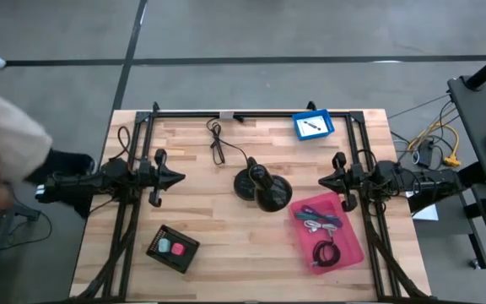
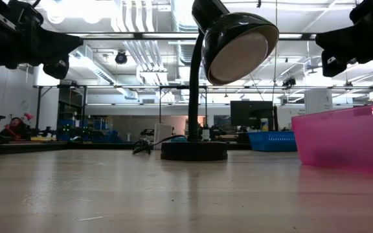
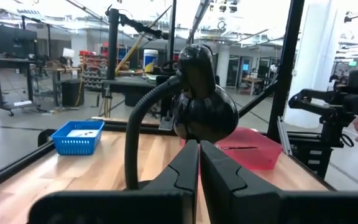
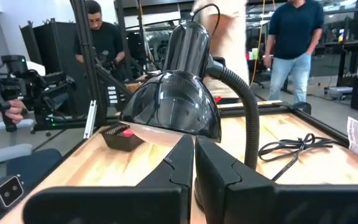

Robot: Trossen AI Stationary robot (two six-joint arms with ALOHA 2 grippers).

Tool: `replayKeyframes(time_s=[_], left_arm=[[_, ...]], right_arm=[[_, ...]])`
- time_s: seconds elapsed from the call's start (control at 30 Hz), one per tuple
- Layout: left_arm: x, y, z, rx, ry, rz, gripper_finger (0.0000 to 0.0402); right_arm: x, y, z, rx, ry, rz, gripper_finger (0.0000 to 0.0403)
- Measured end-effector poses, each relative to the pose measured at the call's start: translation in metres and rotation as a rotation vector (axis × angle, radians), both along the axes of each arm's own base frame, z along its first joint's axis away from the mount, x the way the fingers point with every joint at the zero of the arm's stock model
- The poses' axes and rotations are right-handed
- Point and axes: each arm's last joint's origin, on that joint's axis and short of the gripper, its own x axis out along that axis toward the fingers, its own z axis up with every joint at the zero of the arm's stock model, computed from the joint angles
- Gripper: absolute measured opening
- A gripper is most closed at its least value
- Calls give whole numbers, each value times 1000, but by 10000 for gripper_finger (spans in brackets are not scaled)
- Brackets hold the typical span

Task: Pick and place items into bin
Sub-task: Return to Home Position

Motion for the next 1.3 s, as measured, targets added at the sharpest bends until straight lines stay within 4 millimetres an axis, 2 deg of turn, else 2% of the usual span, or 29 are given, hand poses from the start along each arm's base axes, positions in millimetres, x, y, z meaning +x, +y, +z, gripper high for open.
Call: replayKeyframes(time_s=[0.2,0.3,0.53,1.17,1.3], left_arm=[[0,0,-2,5,22,1,0],[0,0,-4,-2,41,-2,0],[0,-1,-5,3,51,-35,0],[-1,-2,-6,1,53,-76,0],[-1,-2,-5,15,48,-73,0]], right_arm=[[1,0,-4,-21,11,4,8],[1,0,-7,21,21,10,8],[1,3,-8,35,30,115,8],[1,3,-3,41,-12,116,8],[1,2,-3,28,-14,63,8]])
